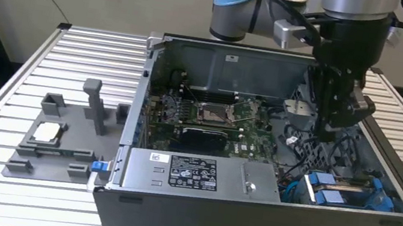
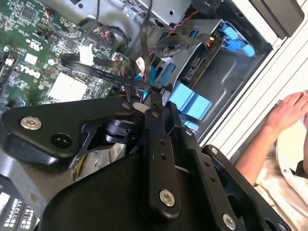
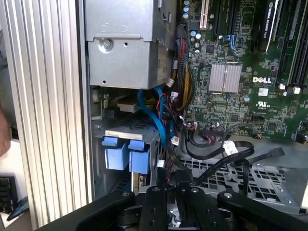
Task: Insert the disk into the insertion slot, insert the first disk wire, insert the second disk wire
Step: 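Insert the second disk wire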
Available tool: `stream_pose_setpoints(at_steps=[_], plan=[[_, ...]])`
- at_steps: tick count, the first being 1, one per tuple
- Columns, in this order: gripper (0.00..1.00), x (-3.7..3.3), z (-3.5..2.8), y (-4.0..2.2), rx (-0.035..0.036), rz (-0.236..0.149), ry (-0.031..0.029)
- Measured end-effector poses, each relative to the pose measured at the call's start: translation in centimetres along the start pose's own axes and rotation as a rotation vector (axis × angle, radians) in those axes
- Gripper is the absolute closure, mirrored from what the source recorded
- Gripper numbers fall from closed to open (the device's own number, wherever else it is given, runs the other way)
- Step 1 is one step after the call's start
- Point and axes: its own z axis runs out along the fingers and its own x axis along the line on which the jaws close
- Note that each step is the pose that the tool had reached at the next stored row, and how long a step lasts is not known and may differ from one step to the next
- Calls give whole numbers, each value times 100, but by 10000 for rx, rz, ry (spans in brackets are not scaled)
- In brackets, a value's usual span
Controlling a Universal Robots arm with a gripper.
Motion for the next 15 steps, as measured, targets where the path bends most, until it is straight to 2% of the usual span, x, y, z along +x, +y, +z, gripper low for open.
stream_pose_setpoints(at_steps=[3,4,7,12,15], plan=[[80,3,5,2,77,6,-71],[84,7,7,3,86,8,-88],[84,24,10,6,96,14,-128],[84,53,28,7,95,13,-131],[84,126,54,-4,81,16,-155]])
